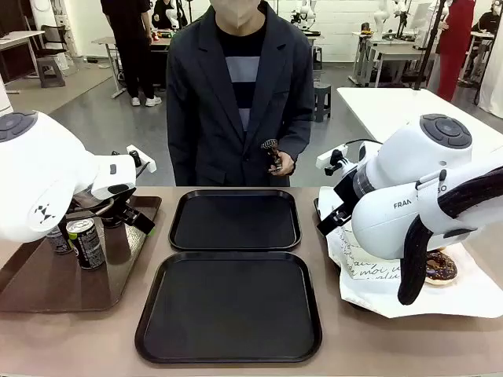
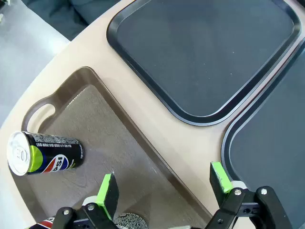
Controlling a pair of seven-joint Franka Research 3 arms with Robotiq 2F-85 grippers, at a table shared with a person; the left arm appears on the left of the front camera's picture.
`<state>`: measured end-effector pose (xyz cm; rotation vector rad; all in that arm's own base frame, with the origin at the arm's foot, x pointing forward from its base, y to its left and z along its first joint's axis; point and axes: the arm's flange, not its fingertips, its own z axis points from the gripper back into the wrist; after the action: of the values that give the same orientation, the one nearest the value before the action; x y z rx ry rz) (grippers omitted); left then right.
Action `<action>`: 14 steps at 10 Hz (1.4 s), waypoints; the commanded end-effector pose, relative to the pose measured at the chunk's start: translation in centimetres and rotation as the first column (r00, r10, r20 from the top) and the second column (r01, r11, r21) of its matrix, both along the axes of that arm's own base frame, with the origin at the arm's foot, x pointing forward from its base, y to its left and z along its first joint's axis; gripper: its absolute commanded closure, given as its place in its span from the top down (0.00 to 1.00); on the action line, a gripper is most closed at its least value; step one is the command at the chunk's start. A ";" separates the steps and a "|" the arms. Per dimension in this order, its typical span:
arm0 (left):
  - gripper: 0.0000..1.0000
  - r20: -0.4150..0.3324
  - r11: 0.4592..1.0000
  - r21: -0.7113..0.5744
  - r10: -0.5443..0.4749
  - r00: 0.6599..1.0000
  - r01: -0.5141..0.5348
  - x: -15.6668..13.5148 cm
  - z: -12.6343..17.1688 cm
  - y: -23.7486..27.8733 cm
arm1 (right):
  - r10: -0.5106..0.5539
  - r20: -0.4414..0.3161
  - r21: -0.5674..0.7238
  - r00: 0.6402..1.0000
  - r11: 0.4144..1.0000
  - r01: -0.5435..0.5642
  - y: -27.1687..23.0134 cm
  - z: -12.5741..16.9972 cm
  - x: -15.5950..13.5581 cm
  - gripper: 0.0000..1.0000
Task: Set up donuts and drinks on trays.
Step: Pick up one Pepsi coke and place it on the Flat Tray.
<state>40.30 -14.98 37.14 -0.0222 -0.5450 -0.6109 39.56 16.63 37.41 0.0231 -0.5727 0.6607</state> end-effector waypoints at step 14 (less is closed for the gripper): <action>1.00 0.000 1.000 0.000 0.000 1.000 0.000 0.0 0.0 0.0 | 0.000 0.000 0.000 1.000 1.000 0.000 0.0 0.0 0.0 1.00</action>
<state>40.30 -14.98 37.14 -0.0223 -0.5450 -0.6108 39.56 16.63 37.41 0.0231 -0.5727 0.6604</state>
